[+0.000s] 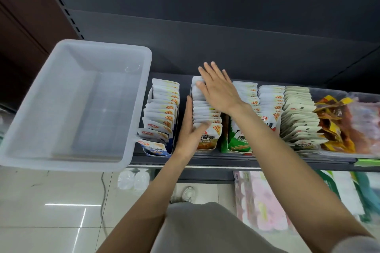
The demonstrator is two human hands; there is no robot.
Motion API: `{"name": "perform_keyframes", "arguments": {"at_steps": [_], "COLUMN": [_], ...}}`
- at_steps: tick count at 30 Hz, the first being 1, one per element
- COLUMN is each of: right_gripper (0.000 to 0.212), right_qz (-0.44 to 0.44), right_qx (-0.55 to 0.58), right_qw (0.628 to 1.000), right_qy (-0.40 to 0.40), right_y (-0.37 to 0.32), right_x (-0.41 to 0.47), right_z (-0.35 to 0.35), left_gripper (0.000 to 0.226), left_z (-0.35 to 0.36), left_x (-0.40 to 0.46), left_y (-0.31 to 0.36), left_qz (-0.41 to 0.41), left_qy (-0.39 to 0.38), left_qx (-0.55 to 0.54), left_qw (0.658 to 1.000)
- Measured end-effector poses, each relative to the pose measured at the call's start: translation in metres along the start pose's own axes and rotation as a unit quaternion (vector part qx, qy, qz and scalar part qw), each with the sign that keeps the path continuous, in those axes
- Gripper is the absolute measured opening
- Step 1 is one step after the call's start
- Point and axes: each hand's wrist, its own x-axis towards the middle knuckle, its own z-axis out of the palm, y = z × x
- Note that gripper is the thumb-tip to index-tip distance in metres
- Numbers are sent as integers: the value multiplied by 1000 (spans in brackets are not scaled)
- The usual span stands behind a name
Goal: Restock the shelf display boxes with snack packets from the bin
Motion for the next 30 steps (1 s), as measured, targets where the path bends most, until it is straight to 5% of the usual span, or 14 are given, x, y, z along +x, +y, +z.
{"name": "perform_keyframes", "arguments": {"at_steps": [4, 9, 20, 30], "right_gripper": [29, 28, 30, 11], "right_qz": [10, 36, -16, 37], "right_qx": [148, 254, 261, 230], "right_qw": [989, 966, 964, 972], "right_qy": [-2, 18, -43, 4], "right_y": [6, 10, 28, 27], "right_x": [13, 17, 5, 20], "right_z": [-6, -8, -32, -25], "left_gripper": [85, 83, 83, 56], "left_z": [3, 6, 5, 13], "left_x": [7, 12, 13, 30], "left_y": [-1, 1, 2, 23], "left_qz": [4, 6, -11, -9], "left_qy": [16, 18, 29, 68], "left_qx": [45, 36, 43, 22], "left_qw": [999, 999, 999, 997]}}
